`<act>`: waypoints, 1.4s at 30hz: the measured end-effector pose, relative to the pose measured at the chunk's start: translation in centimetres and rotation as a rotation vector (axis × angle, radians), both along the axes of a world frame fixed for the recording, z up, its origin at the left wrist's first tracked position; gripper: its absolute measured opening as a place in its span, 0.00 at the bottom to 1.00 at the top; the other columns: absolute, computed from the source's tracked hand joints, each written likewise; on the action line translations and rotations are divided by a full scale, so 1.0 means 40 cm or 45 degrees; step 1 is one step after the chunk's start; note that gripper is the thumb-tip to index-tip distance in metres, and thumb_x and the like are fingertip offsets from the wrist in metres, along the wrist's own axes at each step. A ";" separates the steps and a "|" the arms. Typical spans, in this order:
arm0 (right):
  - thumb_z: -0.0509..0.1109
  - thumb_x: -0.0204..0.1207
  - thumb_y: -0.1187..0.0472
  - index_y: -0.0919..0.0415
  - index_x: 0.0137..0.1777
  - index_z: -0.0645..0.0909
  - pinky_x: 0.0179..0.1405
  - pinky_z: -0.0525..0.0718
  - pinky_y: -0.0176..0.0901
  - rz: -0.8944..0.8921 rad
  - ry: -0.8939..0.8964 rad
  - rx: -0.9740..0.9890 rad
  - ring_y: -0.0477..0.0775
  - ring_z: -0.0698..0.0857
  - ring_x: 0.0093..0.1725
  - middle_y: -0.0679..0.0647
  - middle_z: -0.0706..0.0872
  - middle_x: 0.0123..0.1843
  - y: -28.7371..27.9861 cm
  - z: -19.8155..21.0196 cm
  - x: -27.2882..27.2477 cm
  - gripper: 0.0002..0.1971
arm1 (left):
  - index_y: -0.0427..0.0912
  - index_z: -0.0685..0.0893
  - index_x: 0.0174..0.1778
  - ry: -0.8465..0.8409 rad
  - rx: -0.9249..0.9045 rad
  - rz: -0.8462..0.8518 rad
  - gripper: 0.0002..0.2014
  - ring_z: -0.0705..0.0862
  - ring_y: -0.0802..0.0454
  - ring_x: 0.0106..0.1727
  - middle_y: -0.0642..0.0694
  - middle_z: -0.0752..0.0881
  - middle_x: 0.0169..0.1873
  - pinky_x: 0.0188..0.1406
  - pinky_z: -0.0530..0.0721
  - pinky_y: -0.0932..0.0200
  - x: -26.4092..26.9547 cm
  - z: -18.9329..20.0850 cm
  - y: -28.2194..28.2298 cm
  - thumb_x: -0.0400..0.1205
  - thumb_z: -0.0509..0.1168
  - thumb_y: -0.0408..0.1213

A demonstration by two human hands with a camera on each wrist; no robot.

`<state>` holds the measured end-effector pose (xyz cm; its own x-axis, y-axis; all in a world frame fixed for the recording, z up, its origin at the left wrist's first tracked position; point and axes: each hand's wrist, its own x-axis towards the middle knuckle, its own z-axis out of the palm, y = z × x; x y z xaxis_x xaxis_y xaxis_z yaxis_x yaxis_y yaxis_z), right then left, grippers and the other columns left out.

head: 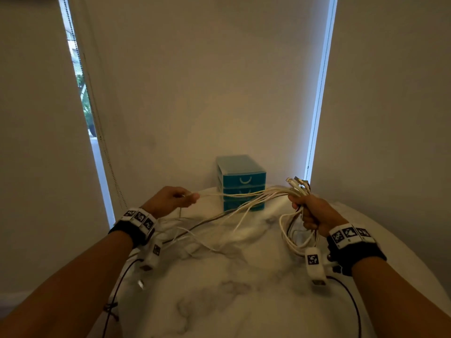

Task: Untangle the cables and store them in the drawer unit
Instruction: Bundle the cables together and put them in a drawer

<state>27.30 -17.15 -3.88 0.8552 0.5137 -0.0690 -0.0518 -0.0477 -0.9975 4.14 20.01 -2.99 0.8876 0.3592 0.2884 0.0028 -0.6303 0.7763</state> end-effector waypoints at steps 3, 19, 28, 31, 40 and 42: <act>0.73 0.87 0.52 0.60 0.38 0.80 0.15 0.58 0.34 -0.092 -0.009 0.000 0.46 0.58 0.15 0.48 0.62 0.20 0.008 0.003 0.009 0.17 | 0.37 0.94 0.44 0.068 -0.182 0.016 0.28 0.76 0.51 0.25 0.45 0.80 0.24 0.32 0.78 0.57 -0.007 0.035 -0.002 0.75 0.76 0.64; 0.76 0.83 0.54 0.65 0.41 0.86 0.16 0.63 0.38 -0.362 -0.157 -0.130 0.51 0.64 0.23 0.53 0.67 0.25 0.016 0.056 -0.038 0.15 | 0.50 0.64 0.88 0.832 0.715 0.223 0.40 0.72 0.38 0.82 0.41 0.73 0.82 0.81 0.74 0.41 -0.051 0.053 0.048 0.81 0.76 0.40; 0.79 0.79 0.51 0.59 0.34 0.81 0.27 0.68 0.45 -0.332 -0.318 -0.163 0.55 0.68 0.24 0.48 0.70 0.18 0.036 0.174 -0.118 0.17 | 0.53 0.34 0.93 0.204 0.373 -0.095 0.79 0.63 0.44 0.91 0.50 0.56 0.94 0.91 0.64 0.37 0.230 0.047 -0.350 0.58 0.75 0.84; 0.77 0.81 0.55 0.60 0.30 0.76 0.28 0.70 0.45 -0.327 -0.435 -0.188 0.55 0.70 0.25 0.47 0.71 0.15 0.017 0.221 -0.137 0.21 | 0.57 0.47 0.94 0.287 0.261 -0.210 0.72 0.74 0.44 0.85 0.49 0.67 0.90 0.88 0.69 0.36 0.293 0.013 -0.408 0.60 0.75 0.82; 0.80 0.69 0.53 0.61 0.34 0.85 0.27 0.70 0.46 -0.552 -0.335 -0.150 0.55 0.71 0.25 0.50 0.77 0.23 -0.109 0.197 -0.076 0.12 | 0.43 0.86 0.39 0.640 -0.007 -0.301 0.20 0.86 0.47 0.34 0.45 0.87 0.31 0.45 0.87 0.54 0.210 -0.025 -0.296 0.82 0.75 0.58; 0.79 0.66 0.50 0.61 0.36 0.89 0.26 0.69 0.46 -0.624 -0.250 -0.102 0.55 0.71 0.25 0.51 0.79 0.25 -0.110 0.179 -0.079 0.13 | 0.43 0.85 0.39 0.763 0.028 -0.291 0.18 0.86 0.48 0.35 0.44 0.88 0.33 0.43 0.86 0.57 0.153 -0.004 -0.235 0.85 0.75 0.53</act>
